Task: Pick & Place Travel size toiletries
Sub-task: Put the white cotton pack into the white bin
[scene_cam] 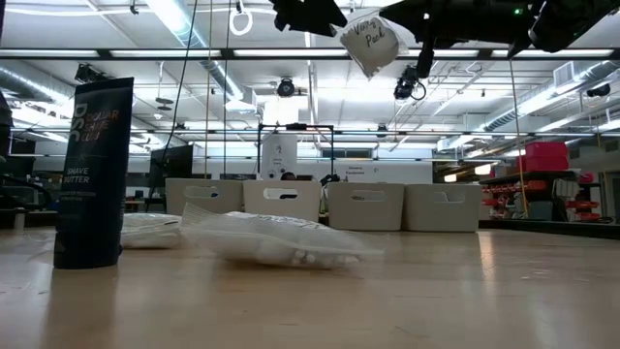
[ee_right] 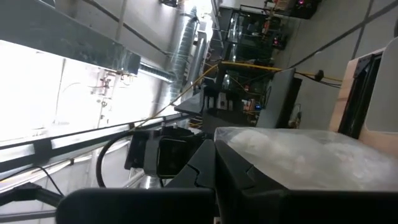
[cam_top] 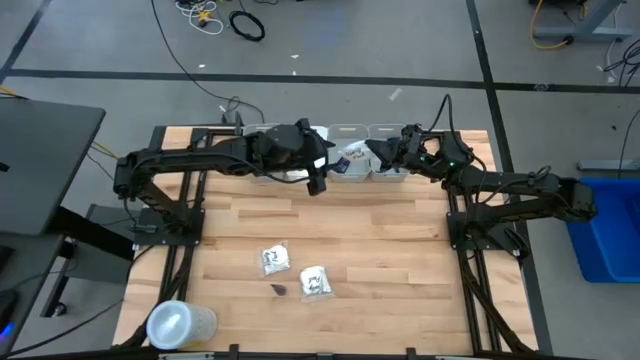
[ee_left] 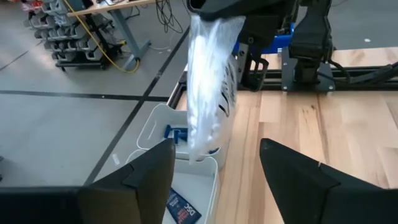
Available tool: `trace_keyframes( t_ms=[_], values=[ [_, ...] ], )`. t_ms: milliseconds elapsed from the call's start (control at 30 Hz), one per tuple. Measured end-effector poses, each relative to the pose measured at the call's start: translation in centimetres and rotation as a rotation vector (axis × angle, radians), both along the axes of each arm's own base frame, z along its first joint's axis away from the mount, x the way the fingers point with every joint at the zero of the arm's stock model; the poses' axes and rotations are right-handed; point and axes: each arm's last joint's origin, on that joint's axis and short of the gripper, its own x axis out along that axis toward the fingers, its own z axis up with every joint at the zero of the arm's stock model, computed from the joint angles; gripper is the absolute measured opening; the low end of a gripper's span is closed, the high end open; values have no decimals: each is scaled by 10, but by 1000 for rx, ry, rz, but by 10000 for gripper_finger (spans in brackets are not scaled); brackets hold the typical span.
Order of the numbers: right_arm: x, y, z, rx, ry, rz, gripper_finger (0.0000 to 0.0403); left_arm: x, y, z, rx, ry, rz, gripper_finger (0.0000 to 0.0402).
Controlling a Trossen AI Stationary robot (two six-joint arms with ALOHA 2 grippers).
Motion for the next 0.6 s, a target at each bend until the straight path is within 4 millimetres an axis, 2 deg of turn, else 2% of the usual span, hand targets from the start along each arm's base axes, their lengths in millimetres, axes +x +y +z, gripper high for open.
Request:
trace_keyframes(
  t_ms=[600],
  values=[
    [0, 0, 0, -9, 4, -2, 1, 0, 0, 0, 9, 3, -1, 95]
  ],
)
